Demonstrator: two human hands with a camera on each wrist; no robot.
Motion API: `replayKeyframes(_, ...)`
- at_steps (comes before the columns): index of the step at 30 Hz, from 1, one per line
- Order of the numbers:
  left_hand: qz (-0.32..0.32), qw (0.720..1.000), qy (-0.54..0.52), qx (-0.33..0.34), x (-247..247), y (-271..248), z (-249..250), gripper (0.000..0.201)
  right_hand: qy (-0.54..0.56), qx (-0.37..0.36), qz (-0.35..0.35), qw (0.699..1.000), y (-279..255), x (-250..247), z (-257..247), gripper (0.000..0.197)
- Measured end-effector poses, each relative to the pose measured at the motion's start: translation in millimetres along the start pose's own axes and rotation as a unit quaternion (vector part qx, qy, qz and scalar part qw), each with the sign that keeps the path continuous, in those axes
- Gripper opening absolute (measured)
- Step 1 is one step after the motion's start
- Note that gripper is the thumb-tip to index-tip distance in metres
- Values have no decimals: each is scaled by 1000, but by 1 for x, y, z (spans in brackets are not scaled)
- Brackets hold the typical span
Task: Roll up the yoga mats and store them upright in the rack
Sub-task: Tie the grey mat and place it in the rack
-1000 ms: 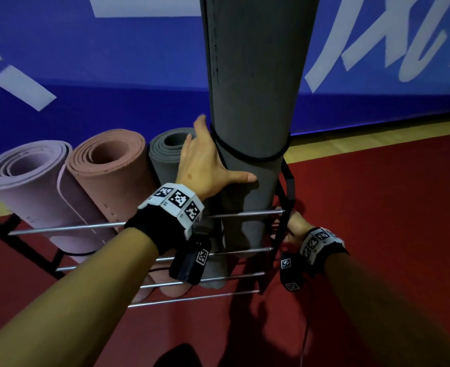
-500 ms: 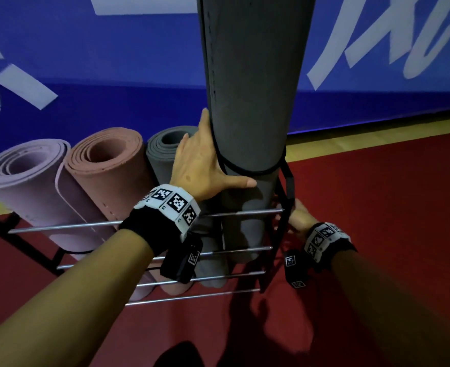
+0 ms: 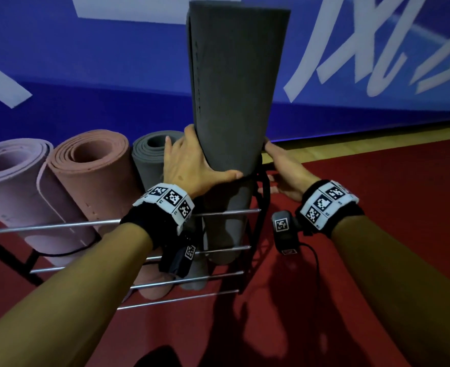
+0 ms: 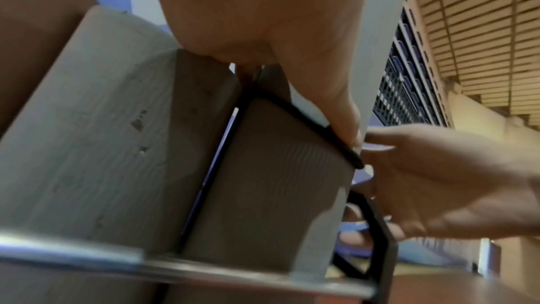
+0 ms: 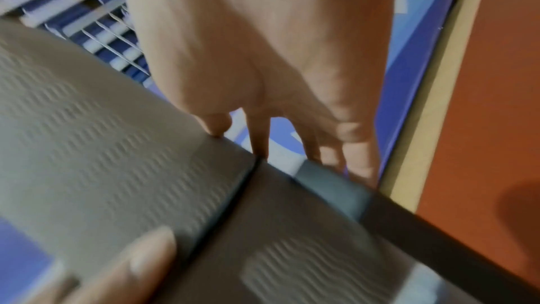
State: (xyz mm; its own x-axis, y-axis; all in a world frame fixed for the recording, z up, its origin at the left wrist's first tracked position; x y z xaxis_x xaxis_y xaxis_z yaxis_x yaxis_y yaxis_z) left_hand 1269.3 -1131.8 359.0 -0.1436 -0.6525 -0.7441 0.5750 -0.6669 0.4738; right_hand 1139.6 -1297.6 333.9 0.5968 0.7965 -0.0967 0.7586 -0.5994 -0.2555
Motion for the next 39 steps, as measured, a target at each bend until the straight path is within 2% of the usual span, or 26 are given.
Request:
replayKeyframes(2,-10,999,31,8,-1,-3,-4,130,-64,-20,18,998,-2,7,2,41)
replayKeyframes(5,-18,998,60,5,1,-6,-11,145,-126,-33,37,991,-6,15,2,32)
replayKeyframes(7,-24,998,53,-1,2,-7,-12,157,-168,-40,37,984,-4,15,4,24)
replayKeyframes(9,-29,1000,9,-6,-1,-9,-8,160,-221,-50,49,973,-1,12,8,17)
replayKeyframes(12,-1,991,-130,-37,-14,-8,1,137,-196,-32,65,978,0,9,15,35)
replayKeyframes(14,16,984,-169,-48,-19,-6,6,127,-189,-52,71,978,1,10,16,34)
replayKeyframes(17,21,987,-152,-49,-17,-6,4,117,-156,-53,59,984,3,13,14,40)
replayKeyframes(20,18,994,-101,-23,-12,-7,-3,110,-183,-49,63,980,8,14,13,36)
replayKeyframes(24,9,995,-96,-31,-18,-7,-8,108,-212,-58,63,974,17,18,17,40)
replayKeyframes(28,19,994,-104,-21,-19,-5,-6,114,-150,-22,54,987,17,20,17,47)
replayKeyframes(33,-19,995,-98,6,-17,-7,-10,117,-129,-7,61,990,21,10,21,50)
replayKeyframes(36,-19,998,-49,20,-16,-11,-12,130,-123,-25,50,991,23,12,19,55)
replayKeyframes(39,-4,999,-43,11,-14,-10,-9,131,-108,-37,55,992,22,9,16,55)
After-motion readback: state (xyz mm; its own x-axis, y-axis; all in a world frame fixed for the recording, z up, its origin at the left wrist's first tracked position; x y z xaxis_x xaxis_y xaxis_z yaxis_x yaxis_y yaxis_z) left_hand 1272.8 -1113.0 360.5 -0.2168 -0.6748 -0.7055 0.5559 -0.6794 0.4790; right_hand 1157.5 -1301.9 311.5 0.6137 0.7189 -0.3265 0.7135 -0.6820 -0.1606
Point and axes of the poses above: each hand's wrist, its own y-axis towards the middle knuckle, its own x-axis out of the palm, z = x × y, the point moved 4 cm from there along y, towards the middle knuckle, and after that the axes turned 4 degrees about x, right-handed, at the moved point
